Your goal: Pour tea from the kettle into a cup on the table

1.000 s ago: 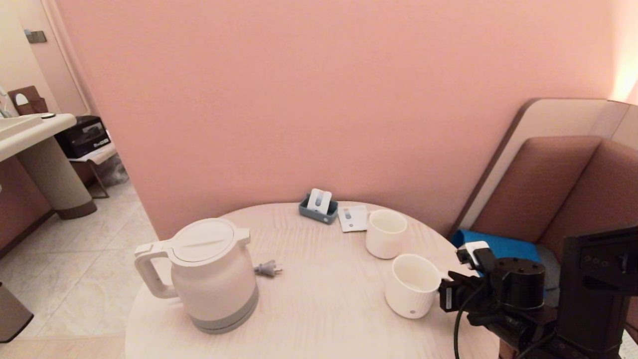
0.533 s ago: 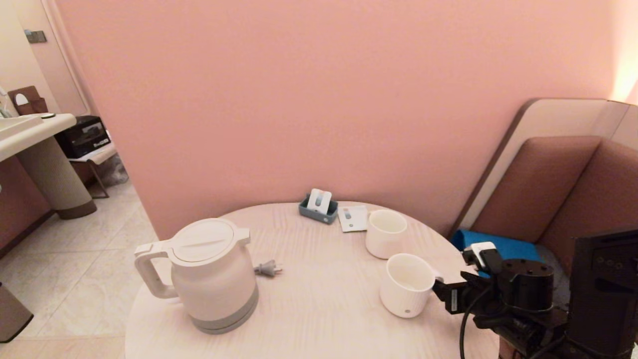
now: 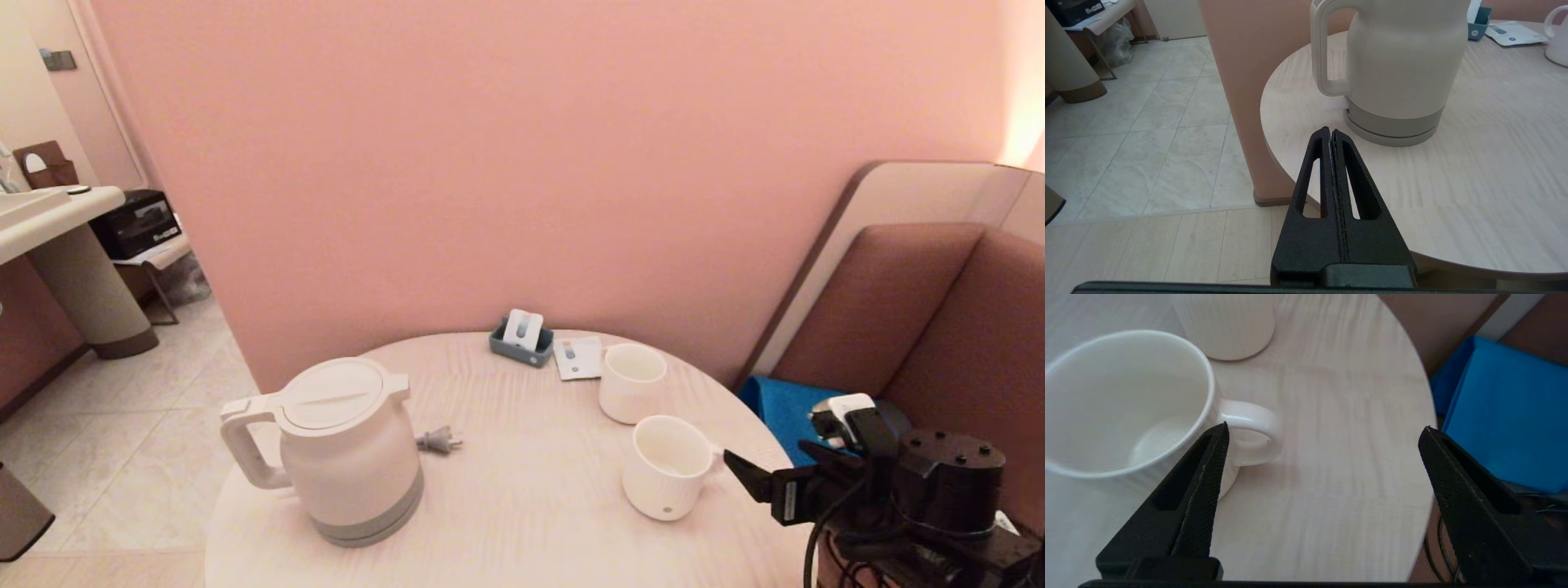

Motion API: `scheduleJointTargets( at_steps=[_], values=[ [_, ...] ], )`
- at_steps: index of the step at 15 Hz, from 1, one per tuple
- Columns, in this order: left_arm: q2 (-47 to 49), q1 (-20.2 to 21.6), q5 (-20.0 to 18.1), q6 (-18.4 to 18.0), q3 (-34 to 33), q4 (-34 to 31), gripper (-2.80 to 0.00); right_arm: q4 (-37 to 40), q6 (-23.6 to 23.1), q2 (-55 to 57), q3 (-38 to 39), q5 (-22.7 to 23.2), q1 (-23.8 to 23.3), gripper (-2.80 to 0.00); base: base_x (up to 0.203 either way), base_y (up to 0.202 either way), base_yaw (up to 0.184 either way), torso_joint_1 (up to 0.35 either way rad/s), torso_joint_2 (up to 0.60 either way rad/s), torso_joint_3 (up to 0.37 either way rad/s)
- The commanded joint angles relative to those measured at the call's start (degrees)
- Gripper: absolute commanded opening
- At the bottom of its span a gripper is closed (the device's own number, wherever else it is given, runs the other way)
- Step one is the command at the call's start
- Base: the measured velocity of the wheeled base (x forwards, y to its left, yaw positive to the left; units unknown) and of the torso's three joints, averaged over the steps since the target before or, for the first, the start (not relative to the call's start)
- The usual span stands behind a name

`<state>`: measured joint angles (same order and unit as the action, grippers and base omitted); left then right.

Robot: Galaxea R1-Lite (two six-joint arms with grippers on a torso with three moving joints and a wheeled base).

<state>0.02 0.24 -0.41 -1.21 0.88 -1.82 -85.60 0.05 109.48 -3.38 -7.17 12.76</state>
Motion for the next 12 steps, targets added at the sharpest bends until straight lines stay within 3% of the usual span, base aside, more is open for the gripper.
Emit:
scheduleJointTargets(
  at_steps=[1, 3, 5, 7, 8, 10, 12],
  values=[
    [-0.02, 0.02, -0.02, -0.02, 0.00, -0.03, -2.80, 1.82, -0.09, -5.96, 0.66, -0.06, -0.01, 0.00, 0.000, 0.000, 0.000, 0.000, 0.00, 0.000],
    [-0.02, 0.07, -0.02, -0.02, 0.00, -0.03, -2.80, 7.63, -0.67, -12.10, 0.51, -0.27, -0.40, 0.00, 0.000, 0.000, 0.000, 0.000, 0.00, 0.000],
    [-0.02, 0.02, -0.02, -0.02, 0.00, -0.03, -2.80, 18.26, -1.12, -20.85, -1.45, -1.19, -1.38, 0.00, 0.000, 0.000, 0.000, 0.000, 0.00, 0.000],
    [-0.02, 0.02, -0.02, -0.02, 0.00, -0.03, -2.80, 35.34, -1.25, -30.42, -5.82, -2.82, -2.69, 0.00, 0.000, 0.000, 0.000, 0.000, 0.00, 0.000],
    [-0.02, 0.02, -0.02, -0.02, 0.00, -0.03, -2.80, 48.16, -1.28, -35.04, -9.46, -4.16, -3.69, 0.00, 0.000, 0.000, 0.000, 0.000, 0.00, 0.000],
    [-0.02, 0.02, -0.02, -0.02, 0.00, -0.03, -2.80, 68.73, -1.65, -42.79, -18.14, -11.56, -5.58, 0.00, 0.000, 0.000, 0.000, 0.000, 0.00, 0.000],
    [-0.02, 0.02, -0.02, -0.02, 0.00, -0.03, -2.80, 79.12, -2.52, -50.46, -21.72, -26.66, -6.42, 0.00, 0.000, 0.000, 0.000, 0.000, 0.00, 0.000]
  ],
)
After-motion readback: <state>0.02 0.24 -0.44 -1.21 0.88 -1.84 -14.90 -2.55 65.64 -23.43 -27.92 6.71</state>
